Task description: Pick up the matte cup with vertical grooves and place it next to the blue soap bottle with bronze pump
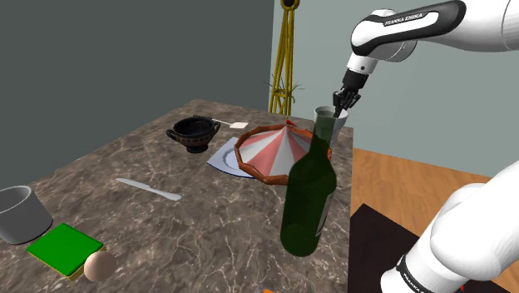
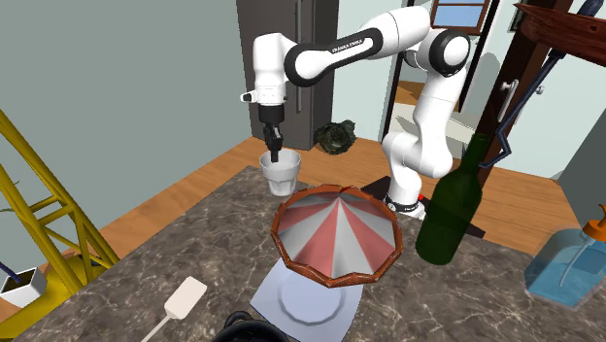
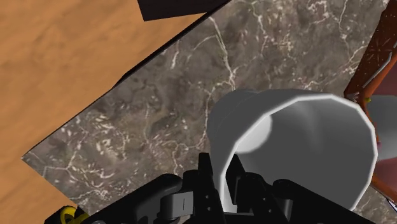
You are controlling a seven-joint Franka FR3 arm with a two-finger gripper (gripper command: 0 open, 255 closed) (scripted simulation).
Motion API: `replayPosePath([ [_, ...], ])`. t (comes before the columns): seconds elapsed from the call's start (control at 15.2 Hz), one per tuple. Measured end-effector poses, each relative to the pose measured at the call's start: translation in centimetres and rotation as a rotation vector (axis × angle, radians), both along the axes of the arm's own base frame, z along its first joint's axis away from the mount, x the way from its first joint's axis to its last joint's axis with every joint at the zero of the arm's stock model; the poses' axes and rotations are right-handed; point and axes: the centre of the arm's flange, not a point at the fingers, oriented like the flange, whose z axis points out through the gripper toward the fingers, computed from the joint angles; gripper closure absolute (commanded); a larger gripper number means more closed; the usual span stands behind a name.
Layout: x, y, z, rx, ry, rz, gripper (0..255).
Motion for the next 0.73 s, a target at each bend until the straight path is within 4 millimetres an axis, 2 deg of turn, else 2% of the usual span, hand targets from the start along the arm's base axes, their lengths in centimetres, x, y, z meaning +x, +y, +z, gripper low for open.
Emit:
replayPosePath([
  [0.73, 0.0, -0.2, 6.0, 0.000, 0.000, 0.000, 255],
])
